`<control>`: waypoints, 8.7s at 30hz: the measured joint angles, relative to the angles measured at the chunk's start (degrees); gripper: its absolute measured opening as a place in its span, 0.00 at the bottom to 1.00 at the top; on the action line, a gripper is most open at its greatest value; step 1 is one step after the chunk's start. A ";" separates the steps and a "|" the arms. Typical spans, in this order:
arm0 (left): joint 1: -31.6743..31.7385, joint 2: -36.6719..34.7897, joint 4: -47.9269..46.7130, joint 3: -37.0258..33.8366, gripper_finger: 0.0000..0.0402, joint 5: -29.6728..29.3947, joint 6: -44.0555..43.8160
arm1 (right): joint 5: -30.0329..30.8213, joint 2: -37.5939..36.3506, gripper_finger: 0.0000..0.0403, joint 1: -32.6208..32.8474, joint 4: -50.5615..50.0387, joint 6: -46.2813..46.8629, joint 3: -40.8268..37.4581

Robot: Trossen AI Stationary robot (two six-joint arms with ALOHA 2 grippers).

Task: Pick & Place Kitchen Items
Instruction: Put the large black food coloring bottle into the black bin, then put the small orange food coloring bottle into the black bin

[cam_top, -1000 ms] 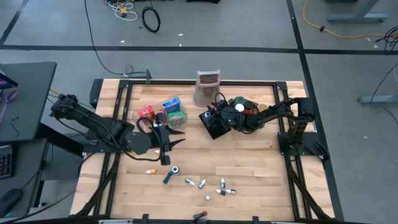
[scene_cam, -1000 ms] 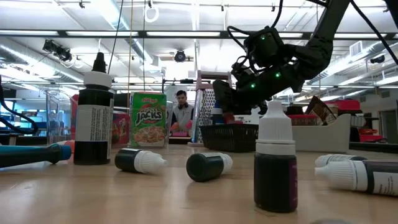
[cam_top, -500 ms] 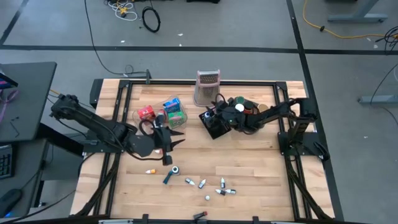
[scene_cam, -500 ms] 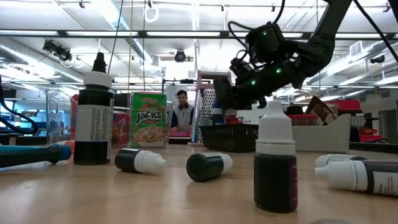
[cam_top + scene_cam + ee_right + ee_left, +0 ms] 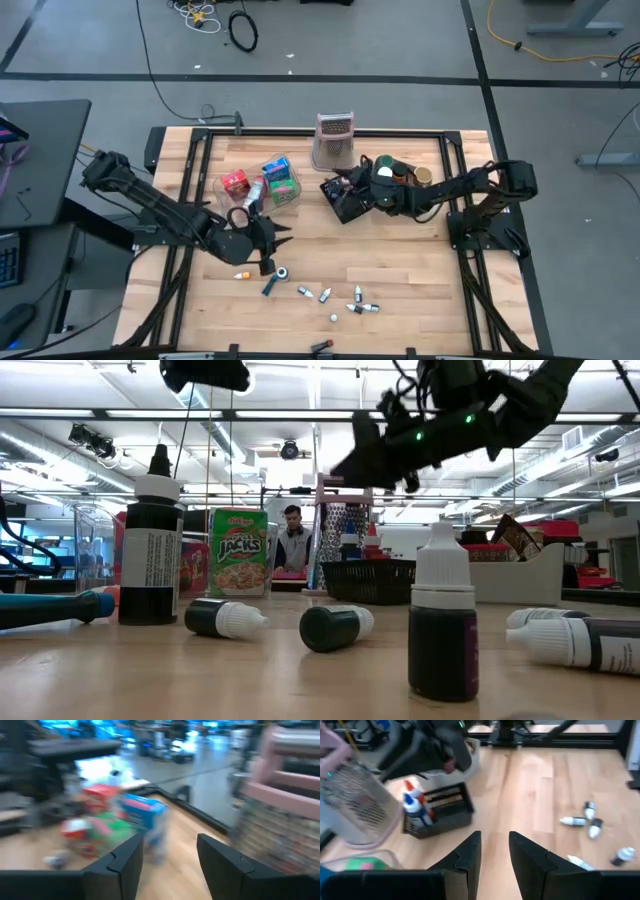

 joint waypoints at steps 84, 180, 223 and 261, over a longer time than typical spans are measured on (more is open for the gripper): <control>-2.92 7.82 47.04 -29.44 0.20 17.09 7.95 | -5.72 -1.03 0.48 2.25 -7.41 1.15 0.02; 33.01 36.46 61.68 -5.73 0.38 17.16 17.23 | -4.06 -35.43 0.48 1.67 -58.67 2.77 0.02; 12.00 9.30 5.19 -5.69 0.44 16.07 2.73 | -11.71 -35.39 0.48 1.69 -57.94 1.76 -2.24; 6.52 10.62 -20.78 -6.23 0.53 23.49 -13.59 | -23.10 -35.39 0.48 1.71 -45.32 1.04 -5.20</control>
